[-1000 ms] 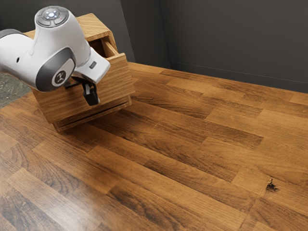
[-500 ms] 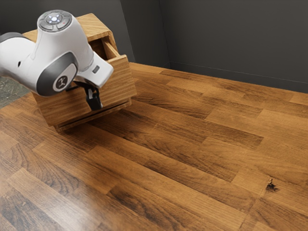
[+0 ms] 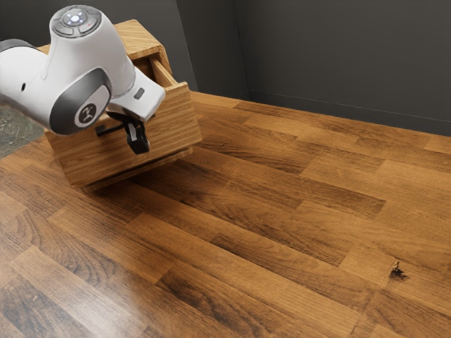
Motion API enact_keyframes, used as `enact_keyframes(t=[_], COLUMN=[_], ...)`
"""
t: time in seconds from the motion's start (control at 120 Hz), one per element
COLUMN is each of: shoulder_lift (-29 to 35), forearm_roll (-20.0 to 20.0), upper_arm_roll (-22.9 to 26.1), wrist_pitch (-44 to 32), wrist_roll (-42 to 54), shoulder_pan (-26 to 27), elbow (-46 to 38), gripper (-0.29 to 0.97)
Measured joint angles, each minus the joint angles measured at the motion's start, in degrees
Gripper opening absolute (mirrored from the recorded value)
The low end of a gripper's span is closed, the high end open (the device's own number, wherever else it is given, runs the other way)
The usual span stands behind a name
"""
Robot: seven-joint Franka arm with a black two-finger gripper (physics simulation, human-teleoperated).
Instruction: Pull the drawer handle with one arm to open the drawer
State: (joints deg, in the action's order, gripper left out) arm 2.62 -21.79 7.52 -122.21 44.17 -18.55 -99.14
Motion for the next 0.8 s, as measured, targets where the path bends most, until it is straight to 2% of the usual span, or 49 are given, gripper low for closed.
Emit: enact_keyframes(t=[0.033,0.083,0.117,0.167,0.192,0.242,0.3,0.425,0.492,0.55,0.608,0.708,0.75,0.8], shoulder_lift=[0.0,0.0,0.1,0.3,0.4,0.5,0.7,0.9,0.7,0.7,0.8,0.7,0.7,0.8], forearm_roll=[0.0,0.0,0.0,0.1,0.1,0.0,0.0,0.3,6.8,11.7,15.4,18.7,19.6,20.2], upper_arm_roll=[0.0,0.4,0.8,1.6,2.1,2.6,3.6,4.7,3.2,-2.9,-8.0,-11.3,-11.9,-12.3], wrist_pitch=[0.0,0.1,0.1,0.4,0.6,0.9,1.4,2.5,8.2,17.2,25.4,35.0,37.8,40.5], wrist_roll=[0.0,-0.1,-0.1,-0.1,-0.1,-0.2,-0.2,-0.4,-1.1,-3.6,-6.7,-11.5,-13.2,-15.2], shoulder_pan=[-0.1,-0.5,-0.8,-1.6,-2.1,-0.1,5.9,20.9,24.2,26.1,21.7,9.0,6.5,6.3], elbow=[0.4,0.9,1.2,1.9,2.5,3.4,4.6,6.1,12.8,19.2,21.8,23.0,23.2,23.2], gripper=[0.33,0.29,0.19,0.15,0.05,0.21,0.35,0.53,0.58,0.61,0.63,0.65,0.66,0.67])
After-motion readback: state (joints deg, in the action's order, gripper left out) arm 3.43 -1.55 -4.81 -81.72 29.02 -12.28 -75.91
